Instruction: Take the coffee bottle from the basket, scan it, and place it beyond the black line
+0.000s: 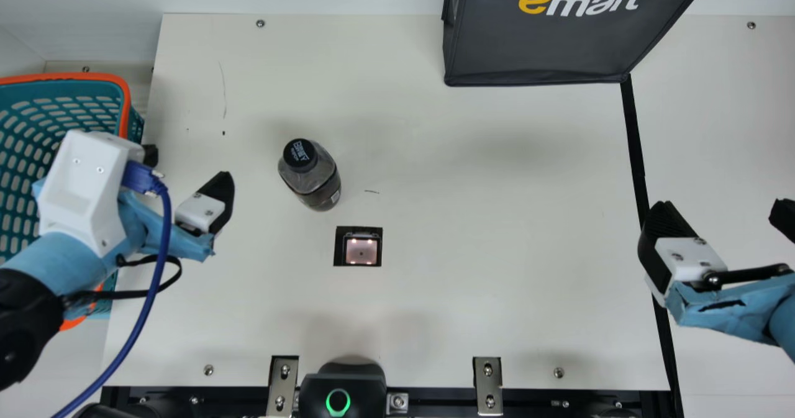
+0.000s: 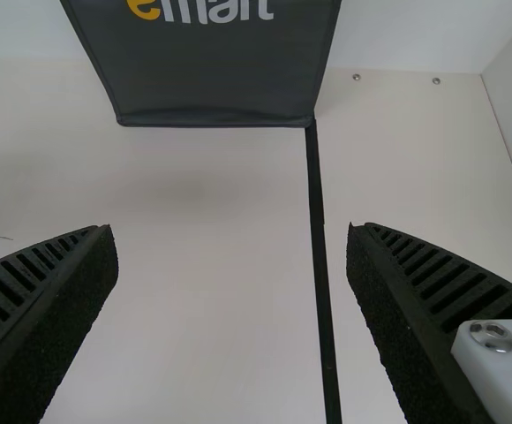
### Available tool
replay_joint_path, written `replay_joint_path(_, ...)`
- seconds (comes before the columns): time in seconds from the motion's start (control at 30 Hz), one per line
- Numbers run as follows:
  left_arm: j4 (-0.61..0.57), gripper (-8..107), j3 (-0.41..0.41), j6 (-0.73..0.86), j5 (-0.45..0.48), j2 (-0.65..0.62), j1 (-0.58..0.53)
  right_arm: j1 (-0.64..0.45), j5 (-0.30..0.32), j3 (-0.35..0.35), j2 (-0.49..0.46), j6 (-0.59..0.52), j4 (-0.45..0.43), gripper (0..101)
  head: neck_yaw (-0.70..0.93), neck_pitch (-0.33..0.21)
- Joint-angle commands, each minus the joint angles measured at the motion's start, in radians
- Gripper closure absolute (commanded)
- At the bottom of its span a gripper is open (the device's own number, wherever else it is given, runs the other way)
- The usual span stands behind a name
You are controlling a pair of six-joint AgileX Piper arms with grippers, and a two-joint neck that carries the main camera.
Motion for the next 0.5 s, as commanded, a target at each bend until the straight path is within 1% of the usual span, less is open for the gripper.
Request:
replay_joint_path(0.0, 0.018, 9, -0.015, -0.036, 0.005, 0.018, -0.030, 0.000, 0.000, 0.000, 0.000, 0.000, 0.000, 10, 0.000, -0.026)
replay_joint_path(0.47, 0.153, 9, -0.099, -0.227, 0.034, 0.136, -0.187, 0.000, 0.001, 0.000, 0.000, 0.000, 0.000, 10, 0.000, -0.026)
